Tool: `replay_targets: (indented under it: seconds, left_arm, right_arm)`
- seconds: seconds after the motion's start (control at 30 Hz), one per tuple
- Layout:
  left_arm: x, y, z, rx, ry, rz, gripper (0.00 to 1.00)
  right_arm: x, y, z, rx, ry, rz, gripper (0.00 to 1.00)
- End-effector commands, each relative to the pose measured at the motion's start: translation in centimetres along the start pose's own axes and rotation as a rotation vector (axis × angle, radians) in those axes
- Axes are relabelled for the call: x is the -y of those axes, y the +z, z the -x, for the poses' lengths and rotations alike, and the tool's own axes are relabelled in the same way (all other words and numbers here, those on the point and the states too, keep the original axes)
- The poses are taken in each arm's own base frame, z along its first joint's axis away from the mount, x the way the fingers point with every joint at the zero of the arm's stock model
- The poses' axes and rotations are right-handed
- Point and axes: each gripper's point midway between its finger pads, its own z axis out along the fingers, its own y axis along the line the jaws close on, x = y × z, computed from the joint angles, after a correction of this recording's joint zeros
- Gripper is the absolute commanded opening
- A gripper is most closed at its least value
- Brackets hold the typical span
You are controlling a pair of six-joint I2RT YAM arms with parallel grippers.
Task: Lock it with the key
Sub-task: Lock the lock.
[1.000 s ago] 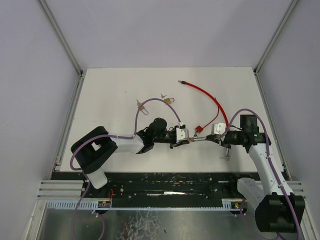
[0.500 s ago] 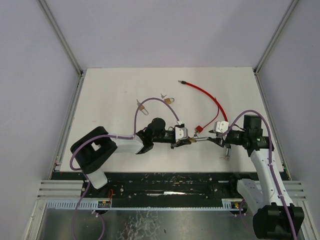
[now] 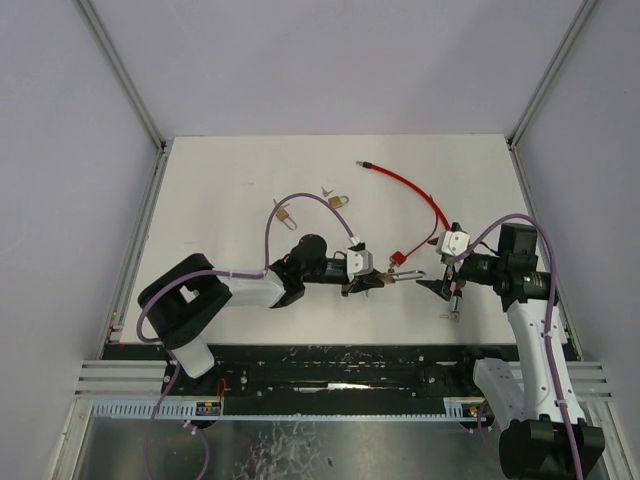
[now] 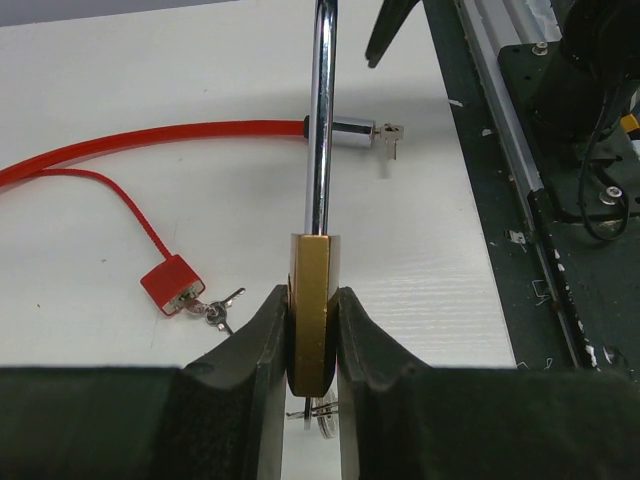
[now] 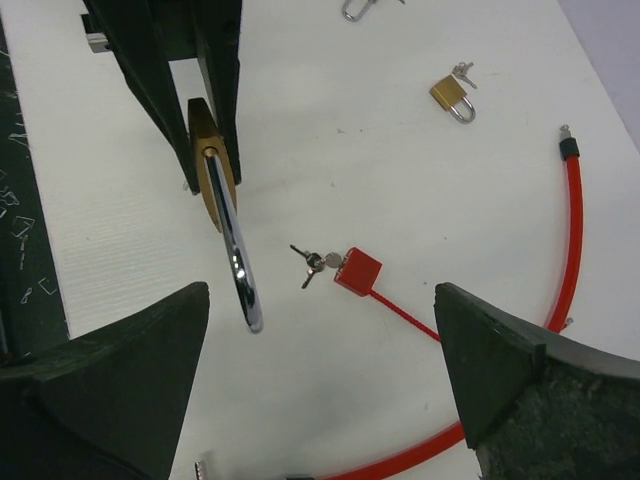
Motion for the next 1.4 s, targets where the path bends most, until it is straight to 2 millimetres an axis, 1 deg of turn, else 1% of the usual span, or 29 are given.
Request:
replay_targets:
  seconds: [0.0, 0.17, 0.27, 0.37, 0.53, 0.8, 0.83, 0.93, 1.0, 1.23, 1.37]
  left_arm:
    - [-1.2, -0.3, 4.9, 0.144, 0.068, 0.023, 0.0]
    - [-1.2, -0.3, 4.9, 0.146, 0.051, 0.024, 0.0]
    - [-1.3, -0.3, 4.9, 0.146, 0.046, 0.028, 0.0]
    - [-1.4, -0.3, 5.0, 0.146, 0.044, 0.03, 0.0]
    - [-1.4, -0.3, 4.9, 0.145, 0.041, 0.029, 0.0]
    - [-1.4, -0.3, 4.9, 0.146, 0.04, 0.027, 0.0]
    - [-1.3, -0.3, 5.0, 0.147, 0.041, 0.026, 0.0]
    - [-1.3, -0.3, 5.0, 0.148, 0.041, 0.027, 0.0]
    - [-1.3, -0.3, 5.0, 0.148, 0.042, 0.022, 0.0]
    - [-1.1, -0.2, 5.0, 0.148, 0.043, 0.011, 0.0]
    - [-1.1, -0.1, 4.9, 0.147, 0.043, 0.007, 0.0]
  right_arm:
    - [-0.9, -0.3, 2.1, 0.067, -0.024, 0.057, 0.99]
    - [-1.6, 0.0, 1.9, 0.101, -0.008, 0.068, 0.99]
    - [-2.2, 0.1, 1.9, 0.115, -0.023, 0.084, 0.99]
    - [-2.4, 0.1, 1.8, 0.117, -0.036, 0.092, 1.0]
    - [-2.1, 0.2, 1.3, 0.1, -0.041, 0.091, 0.87]
    - [-2.2, 0.5, 0.9, 0.109, -0.028, 0.102, 0.67]
    - [-2.3, 0.6, 0.9, 0.112, -0.028, 0.105, 0.64]
    - [-2.4, 0.7, 0.7, 0.117, -0.022, 0.109, 0.5]
    - [-2.3, 0.9, 0.5, 0.117, -0.018, 0.11, 0.44]
    - [-2.2, 1.0, 0.6, 0.131, -0.01, 0.11, 0.33]
    - [-2.3, 1.0, 0.8, 0.144, -0.004, 0.113, 0.3]
